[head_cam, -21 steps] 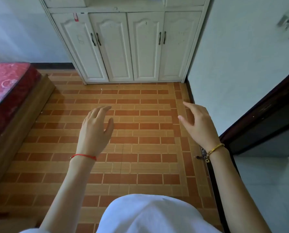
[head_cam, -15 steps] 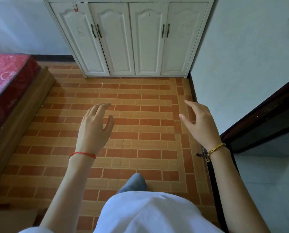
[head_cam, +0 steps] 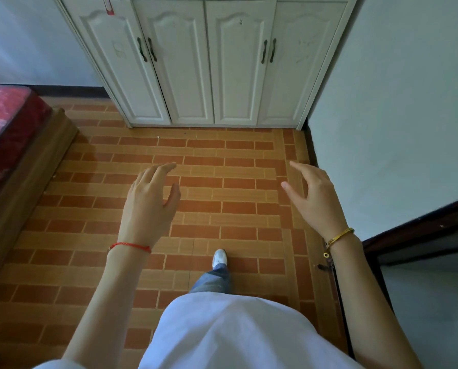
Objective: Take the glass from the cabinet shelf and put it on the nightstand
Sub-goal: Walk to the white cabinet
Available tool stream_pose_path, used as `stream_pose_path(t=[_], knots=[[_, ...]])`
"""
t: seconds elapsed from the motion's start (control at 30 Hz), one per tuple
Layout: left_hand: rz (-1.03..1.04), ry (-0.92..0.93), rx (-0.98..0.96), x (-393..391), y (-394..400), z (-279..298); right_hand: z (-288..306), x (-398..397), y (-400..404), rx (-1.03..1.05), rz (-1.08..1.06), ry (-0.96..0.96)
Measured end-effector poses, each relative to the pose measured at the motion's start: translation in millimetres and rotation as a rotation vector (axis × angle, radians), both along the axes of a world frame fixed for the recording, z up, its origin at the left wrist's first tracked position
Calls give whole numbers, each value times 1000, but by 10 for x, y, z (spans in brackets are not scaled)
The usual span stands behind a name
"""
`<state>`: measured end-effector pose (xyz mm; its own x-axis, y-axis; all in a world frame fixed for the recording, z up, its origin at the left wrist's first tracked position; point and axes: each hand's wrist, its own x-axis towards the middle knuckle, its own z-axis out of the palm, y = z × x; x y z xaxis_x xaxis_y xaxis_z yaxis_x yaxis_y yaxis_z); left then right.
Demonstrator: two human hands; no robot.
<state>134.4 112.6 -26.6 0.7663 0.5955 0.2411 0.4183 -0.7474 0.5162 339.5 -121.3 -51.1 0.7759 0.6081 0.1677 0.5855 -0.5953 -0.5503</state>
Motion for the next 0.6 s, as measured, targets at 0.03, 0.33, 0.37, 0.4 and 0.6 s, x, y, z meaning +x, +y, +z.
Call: stream_pose_path(t=[0.03, 0.33, 0.37, 0.4, 0.6], knots=[[-6, 1, 4, 127, 144, 11, 18, 114, 151, 5, 1, -2], [-92, 13, 46, 1271, 1315, 144, 220, 1082, 1319, 39, -31, -10], [-93, 17, 41, 1377, 1397, 146, 214, 1164, 1405, 35, -33, -8], [-94, 20, 35, 1477, 1474, 149, 203, 1244, 1485, 31, -34, -2], [-99, 24, -15, 2075, 1935, 131, 90, 1780, 1952, 23, -41, 44]])
